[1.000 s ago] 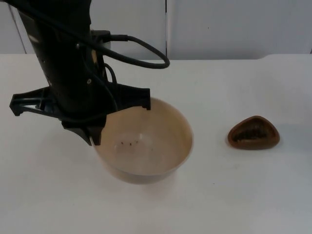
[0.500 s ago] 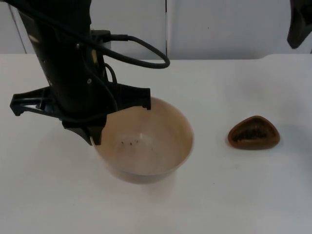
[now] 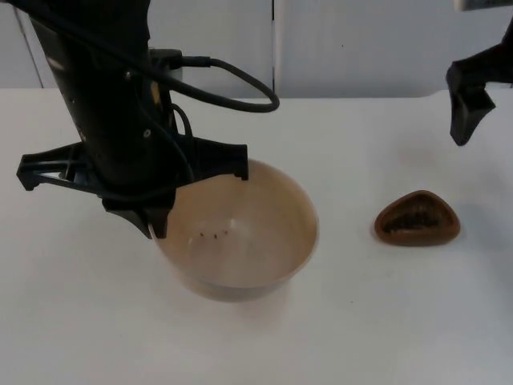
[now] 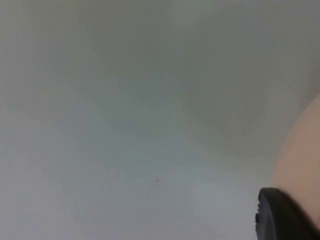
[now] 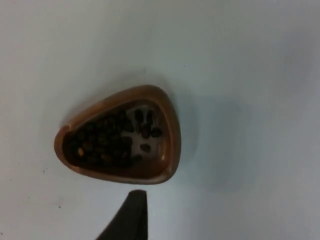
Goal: Pick up the bowl with the left hand and pour the coffee beans from the cup into the bowl with the right hand.
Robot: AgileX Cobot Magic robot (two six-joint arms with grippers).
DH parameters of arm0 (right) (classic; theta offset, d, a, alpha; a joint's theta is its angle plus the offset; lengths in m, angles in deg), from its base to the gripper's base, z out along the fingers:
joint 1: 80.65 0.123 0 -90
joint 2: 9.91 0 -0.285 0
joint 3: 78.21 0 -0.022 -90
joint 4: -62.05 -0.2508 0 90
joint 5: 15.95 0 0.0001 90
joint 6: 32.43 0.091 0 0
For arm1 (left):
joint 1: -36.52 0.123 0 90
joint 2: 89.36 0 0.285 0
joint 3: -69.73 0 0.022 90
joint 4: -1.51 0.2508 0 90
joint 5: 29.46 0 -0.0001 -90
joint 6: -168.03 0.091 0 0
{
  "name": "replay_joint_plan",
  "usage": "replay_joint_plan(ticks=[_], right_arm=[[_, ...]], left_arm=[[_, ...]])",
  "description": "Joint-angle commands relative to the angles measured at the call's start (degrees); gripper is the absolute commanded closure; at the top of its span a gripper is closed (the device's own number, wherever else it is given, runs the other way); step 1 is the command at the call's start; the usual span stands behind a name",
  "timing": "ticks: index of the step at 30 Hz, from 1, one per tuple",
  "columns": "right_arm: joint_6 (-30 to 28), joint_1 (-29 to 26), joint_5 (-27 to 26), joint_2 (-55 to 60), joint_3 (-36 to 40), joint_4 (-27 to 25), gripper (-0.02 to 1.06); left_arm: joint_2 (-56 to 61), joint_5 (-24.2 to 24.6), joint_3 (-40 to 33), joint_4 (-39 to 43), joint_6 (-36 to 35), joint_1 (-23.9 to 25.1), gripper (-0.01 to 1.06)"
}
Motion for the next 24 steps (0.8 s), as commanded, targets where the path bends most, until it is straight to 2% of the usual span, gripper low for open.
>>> replay_joint_plan(ticks=[1,24], right_arm=[[-0.16,0.04,-1.13,0.82,-0.46,0.15,0.06],[-3.19,0.04,-9.05,13.09,-0.10,0.15,0.20]], left_arm=[[0.87,-0.28,0.31,-0.59,-0.55,-0.34,1.05],[0.87,-0.79,0.31,-0.59,-0.55,-0.34,1.05]])
